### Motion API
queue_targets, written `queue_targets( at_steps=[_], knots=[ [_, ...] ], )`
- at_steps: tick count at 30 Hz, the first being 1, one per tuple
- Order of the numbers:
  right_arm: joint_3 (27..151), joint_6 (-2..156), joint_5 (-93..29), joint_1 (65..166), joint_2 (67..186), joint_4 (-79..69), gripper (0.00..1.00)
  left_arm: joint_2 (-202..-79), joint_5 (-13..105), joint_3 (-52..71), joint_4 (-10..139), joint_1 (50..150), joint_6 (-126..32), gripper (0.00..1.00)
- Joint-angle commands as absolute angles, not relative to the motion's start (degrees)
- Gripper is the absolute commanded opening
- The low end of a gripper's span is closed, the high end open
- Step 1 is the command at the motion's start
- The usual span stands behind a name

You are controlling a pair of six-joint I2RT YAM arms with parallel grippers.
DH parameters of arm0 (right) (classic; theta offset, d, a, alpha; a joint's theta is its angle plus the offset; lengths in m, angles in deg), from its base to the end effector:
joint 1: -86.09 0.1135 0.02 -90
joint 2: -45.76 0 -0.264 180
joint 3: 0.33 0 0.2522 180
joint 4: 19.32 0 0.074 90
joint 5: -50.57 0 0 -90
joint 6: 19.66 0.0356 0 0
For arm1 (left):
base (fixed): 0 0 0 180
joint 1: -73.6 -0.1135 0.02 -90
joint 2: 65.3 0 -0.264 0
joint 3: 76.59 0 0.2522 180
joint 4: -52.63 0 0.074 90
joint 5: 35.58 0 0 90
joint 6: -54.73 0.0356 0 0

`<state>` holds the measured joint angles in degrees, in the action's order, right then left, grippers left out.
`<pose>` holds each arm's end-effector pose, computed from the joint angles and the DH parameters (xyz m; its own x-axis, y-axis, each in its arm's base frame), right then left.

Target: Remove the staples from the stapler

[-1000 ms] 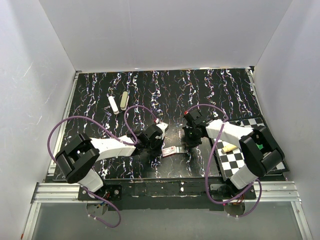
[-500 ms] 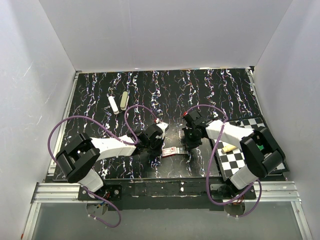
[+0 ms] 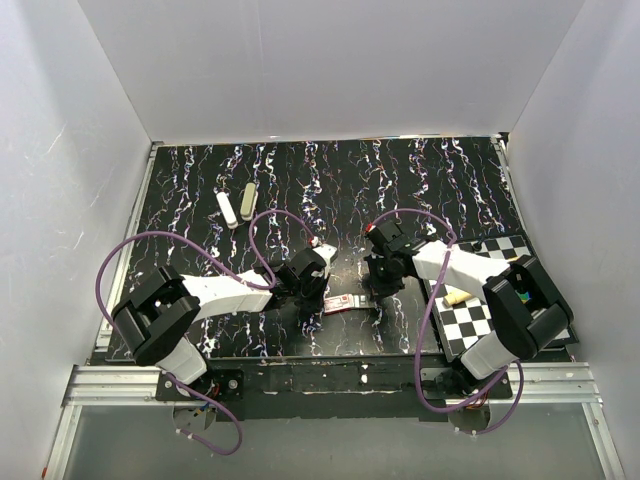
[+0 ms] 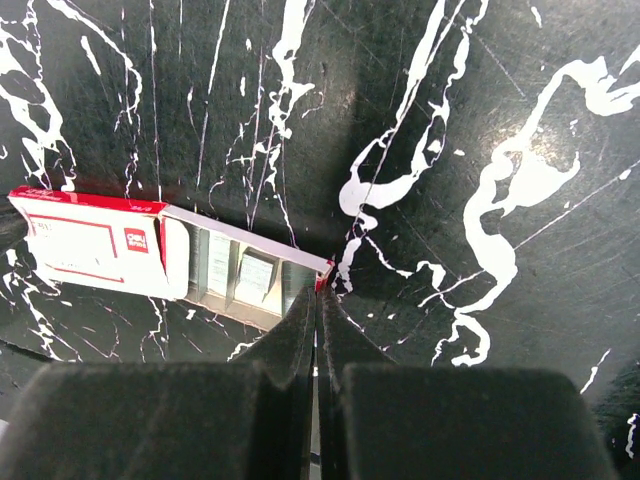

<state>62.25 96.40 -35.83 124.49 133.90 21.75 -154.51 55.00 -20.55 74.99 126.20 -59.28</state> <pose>0.2199 0.1772 0.1680 -0.9272 -0.1754 -0.3310 -0.2584 0.9392 0.2260 0.1761 -0.2298 0.1491 -0.7792 0.3493 -0.5204 0.5187 0.8254 -0.2227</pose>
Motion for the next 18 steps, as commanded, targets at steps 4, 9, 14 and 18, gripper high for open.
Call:
queue_targets(
  at_steps=[4,9,14,18],
  knots=[
    [61.25,95.56,-34.33,125.56,131.63,22.39,0.01,-156.18,55.92,-20.91,77.11,125.89,-58.21,0.00],
    [61.07,95.74,-34.42,125.73,131.63,22.21,0.01,-156.01,55.83,-21.08,77.11,125.89,-58.21,0.00],
    [61.25,96.00,-34.59,126.26,131.98,22.12,0.01,-155.92,55.57,-21.26,77.02,125.89,-58.47,0.00],
    [61.59,96.44,-34.51,126.61,132.16,22.04,0.01,-156.01,55.39,-21.17,77.02,125.89,-58.47,0.00]
  ],
)
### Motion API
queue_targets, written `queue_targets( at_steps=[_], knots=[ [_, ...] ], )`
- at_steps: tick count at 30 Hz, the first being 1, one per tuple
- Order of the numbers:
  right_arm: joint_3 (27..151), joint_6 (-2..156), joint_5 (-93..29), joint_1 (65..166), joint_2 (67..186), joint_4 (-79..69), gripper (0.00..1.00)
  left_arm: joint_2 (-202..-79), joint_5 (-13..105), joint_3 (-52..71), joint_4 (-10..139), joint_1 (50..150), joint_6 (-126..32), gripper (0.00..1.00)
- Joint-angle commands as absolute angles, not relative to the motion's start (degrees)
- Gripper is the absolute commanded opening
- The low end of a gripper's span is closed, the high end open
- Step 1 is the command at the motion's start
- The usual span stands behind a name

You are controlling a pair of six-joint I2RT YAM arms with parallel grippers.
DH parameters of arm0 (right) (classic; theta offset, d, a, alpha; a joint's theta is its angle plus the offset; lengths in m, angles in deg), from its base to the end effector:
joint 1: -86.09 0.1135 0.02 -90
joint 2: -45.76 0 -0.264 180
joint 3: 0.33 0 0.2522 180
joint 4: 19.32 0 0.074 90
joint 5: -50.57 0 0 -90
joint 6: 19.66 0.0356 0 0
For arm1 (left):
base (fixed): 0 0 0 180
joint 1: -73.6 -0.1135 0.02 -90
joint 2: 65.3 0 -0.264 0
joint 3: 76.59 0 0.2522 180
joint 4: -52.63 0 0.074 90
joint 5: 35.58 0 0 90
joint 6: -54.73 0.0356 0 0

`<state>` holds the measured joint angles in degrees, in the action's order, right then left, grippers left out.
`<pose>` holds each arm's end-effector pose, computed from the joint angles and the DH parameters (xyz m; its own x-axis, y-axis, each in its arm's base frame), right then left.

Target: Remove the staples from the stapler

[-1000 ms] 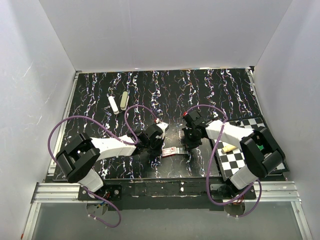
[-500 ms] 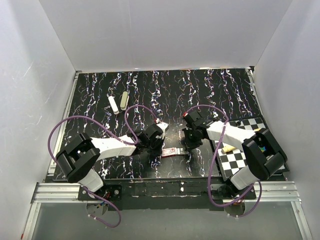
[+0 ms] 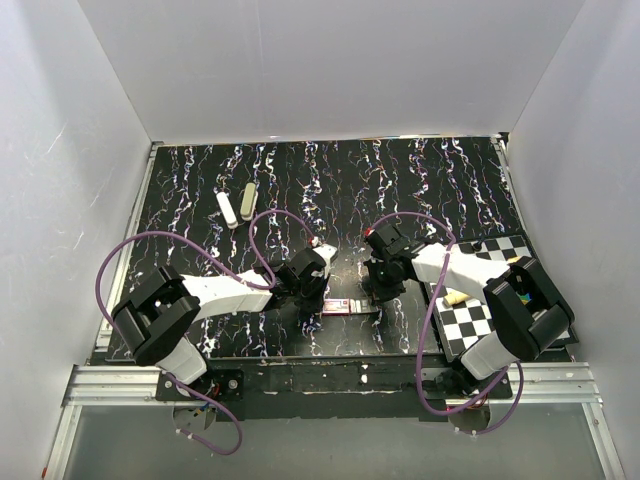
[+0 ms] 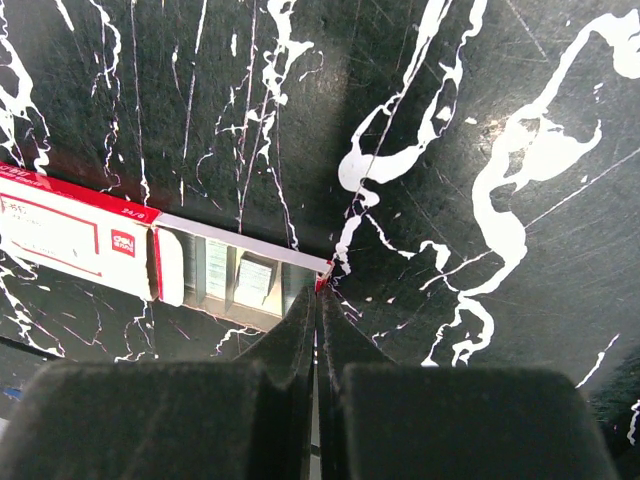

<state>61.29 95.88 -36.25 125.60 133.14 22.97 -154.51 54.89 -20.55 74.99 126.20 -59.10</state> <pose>0.2117 0.1771 0.1660 -0.9264 -0.2060 -0.3151 -0.2791 0.9376 0.2076 0.1761 -0.2298 0.1491 -0.7779 0.3522 -0.5205 0.5218 0.8236 -0.2225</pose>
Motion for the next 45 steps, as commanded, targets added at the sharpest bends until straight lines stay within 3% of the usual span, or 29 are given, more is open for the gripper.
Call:
queue_targets(
  at_steps=[1,45],
  knots=[
    [61.77,96.53,-34.42,126.70,132.25,22.12,0.01,-156.01,55.30,-21.08,77.02,125.89,-58.47,0.00],
    [58.17,97.41,-40.66,127.14,128.56,24.67,0.01,-155.04,54.86,-21.96,77.29,125.89,-58.74,0.00]
  ],
)
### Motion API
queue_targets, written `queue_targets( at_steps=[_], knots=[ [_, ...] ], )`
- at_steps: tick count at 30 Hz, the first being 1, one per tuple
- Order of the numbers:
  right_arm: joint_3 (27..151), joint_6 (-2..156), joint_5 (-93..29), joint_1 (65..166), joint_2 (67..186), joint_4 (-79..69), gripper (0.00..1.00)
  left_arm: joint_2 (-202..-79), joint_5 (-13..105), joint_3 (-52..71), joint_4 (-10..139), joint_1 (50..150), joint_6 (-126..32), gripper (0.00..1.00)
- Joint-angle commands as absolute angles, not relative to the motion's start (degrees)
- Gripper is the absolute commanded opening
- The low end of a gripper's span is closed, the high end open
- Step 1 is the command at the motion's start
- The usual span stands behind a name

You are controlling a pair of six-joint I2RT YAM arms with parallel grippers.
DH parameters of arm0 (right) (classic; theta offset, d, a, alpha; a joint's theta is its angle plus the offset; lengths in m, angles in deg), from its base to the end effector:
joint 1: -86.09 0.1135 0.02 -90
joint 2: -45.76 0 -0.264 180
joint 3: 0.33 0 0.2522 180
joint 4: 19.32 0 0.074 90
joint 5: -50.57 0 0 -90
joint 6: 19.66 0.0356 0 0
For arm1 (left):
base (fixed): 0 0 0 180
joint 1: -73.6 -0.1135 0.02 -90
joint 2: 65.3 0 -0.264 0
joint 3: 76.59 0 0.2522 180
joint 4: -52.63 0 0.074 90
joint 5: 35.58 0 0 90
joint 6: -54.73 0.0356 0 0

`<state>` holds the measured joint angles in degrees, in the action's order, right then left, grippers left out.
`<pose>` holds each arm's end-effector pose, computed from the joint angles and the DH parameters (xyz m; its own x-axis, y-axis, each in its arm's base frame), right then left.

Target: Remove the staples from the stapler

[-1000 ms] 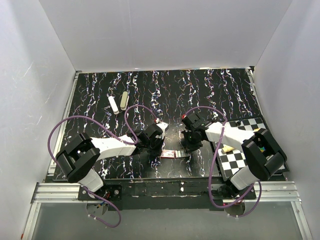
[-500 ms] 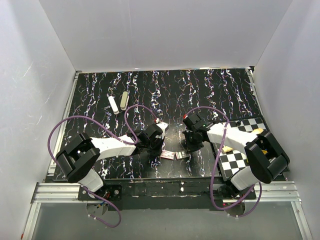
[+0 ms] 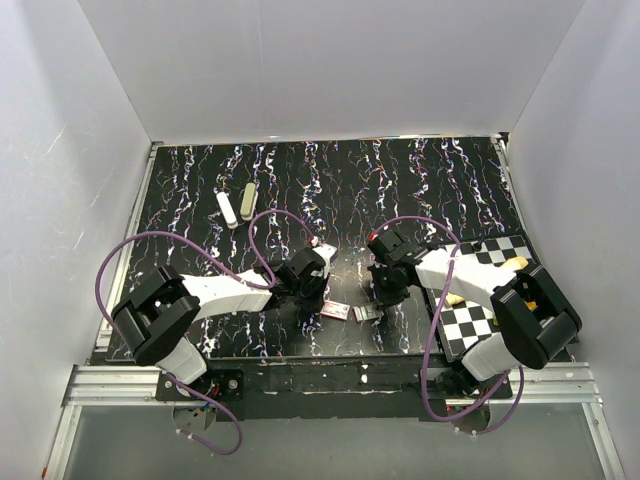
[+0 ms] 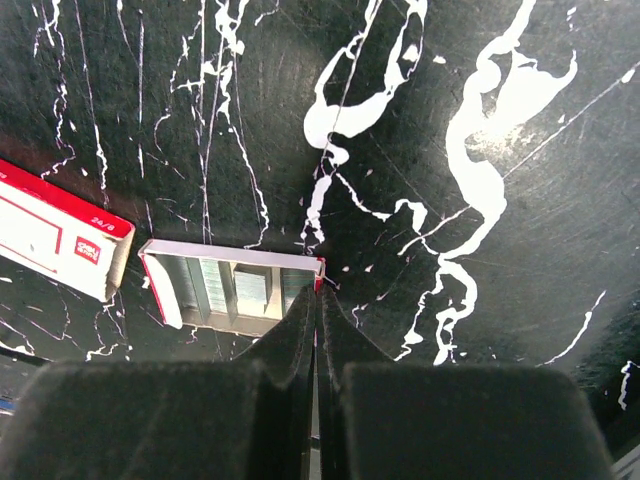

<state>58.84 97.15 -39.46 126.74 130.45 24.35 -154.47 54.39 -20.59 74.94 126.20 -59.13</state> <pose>0.1989 0.1707 0.1653 -0.9267 -0.2012 -0.3173 -0.2614 0.9519 0.1598 0.1758 -0.2299 0.1492 -0.7791 0.3530 -0.5181 0.5243 0.8200 -0.2296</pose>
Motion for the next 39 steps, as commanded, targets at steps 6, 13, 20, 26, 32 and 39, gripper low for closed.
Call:
queue_targets(
  at_steps=[6,13,20,26,32,39],
  knots=[
    [58.34,97.23,-39.87,127.23,128.64,24.41,0.01,-154.95,54.77,-21.87,77.46,125.89,-58.74,0.00],
    [59.13,97.32,-37.32,127.23,129.96,23.71,0.01,-155.13,54.42,-21.52,77.55,125.90,-58.82,0.00],
    [60.19,97.58,-37.23,127.23,131.01,23.18,0.01,-155.48,54.42,-21.34,77.55,125.89,-58.82,0.00],
    [61.51,97.85,-37.23,127.23,132.33,23.09,0.01,-155.04,54.42,-22.13,77.29,125.98,-59.18,0.00],
    [62.39,98.20,-37.49,127.31,133.04,23.18,0.01,-154.69,52.58,-22.75,77.02,125.98,-59.53,0.00],
    [63.09,99.26,-38.28,127.14,133.57,23.27,0.01,-154.25,51.87,-23.36,76.67,126.07,-60.05,0.00]
  ],
)
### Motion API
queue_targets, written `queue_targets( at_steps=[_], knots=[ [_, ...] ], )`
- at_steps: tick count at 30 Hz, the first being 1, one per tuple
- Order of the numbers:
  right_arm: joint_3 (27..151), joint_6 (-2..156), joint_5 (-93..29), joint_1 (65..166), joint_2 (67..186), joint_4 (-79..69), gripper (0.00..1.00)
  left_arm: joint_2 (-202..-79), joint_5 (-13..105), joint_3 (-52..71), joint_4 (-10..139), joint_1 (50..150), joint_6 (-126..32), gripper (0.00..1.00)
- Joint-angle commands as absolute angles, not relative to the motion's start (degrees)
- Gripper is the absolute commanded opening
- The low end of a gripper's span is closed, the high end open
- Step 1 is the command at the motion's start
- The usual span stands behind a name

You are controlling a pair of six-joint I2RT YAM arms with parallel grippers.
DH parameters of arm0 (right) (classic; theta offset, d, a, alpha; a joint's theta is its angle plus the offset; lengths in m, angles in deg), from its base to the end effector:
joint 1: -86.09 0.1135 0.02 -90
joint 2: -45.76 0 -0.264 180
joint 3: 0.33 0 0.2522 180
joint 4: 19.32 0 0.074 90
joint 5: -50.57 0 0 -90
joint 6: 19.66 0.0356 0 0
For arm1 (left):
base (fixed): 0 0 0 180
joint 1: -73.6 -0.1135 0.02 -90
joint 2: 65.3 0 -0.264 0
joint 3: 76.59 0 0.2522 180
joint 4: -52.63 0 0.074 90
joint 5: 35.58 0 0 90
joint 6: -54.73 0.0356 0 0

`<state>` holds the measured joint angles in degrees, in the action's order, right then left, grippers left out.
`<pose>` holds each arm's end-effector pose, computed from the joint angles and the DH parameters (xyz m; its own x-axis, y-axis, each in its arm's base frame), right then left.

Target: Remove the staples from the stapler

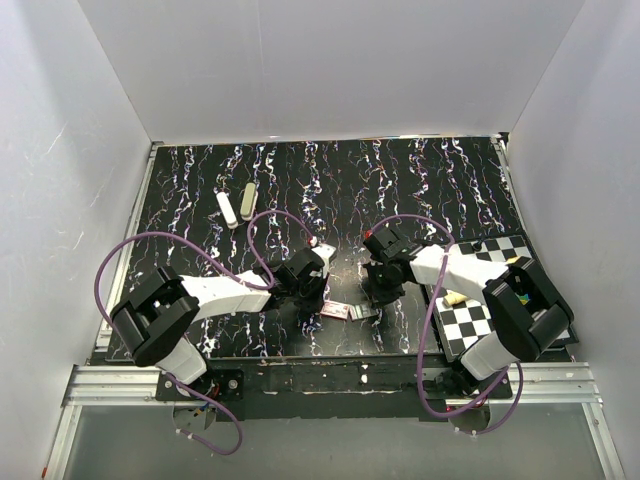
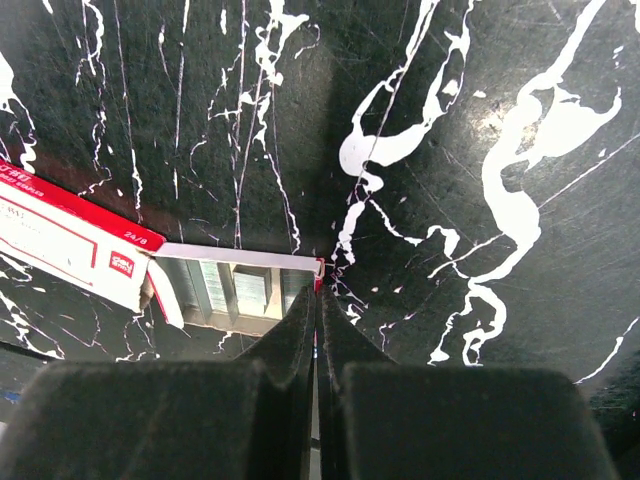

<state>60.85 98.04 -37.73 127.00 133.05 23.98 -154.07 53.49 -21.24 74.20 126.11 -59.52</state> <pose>0.2053 0.1793 0.1636 -0.9343 -0.1948 -0.2985 -0.2577 0.9477 0.1881 0.1746 -0.2286 0.1488 -0.7827 0.3456 -0.5176 0.5238 0.8150 -0.2478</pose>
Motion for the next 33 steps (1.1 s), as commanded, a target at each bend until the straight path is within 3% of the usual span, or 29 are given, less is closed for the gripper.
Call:
queue_targets(
  at_steps=[1,33],
  knots=[
    [63.18,99.43,-38.29,127.23,133.74,23.27,0.01,-154.07,51.79,-23.63,76.58,126.07,-60.14,0.00],
    [61.77,101.37,-39.16,126.44,132.51,24.67,0.01,-152.75,51.96,-25.30,77.02,127.56,-61.37,0.00]
  ],
)
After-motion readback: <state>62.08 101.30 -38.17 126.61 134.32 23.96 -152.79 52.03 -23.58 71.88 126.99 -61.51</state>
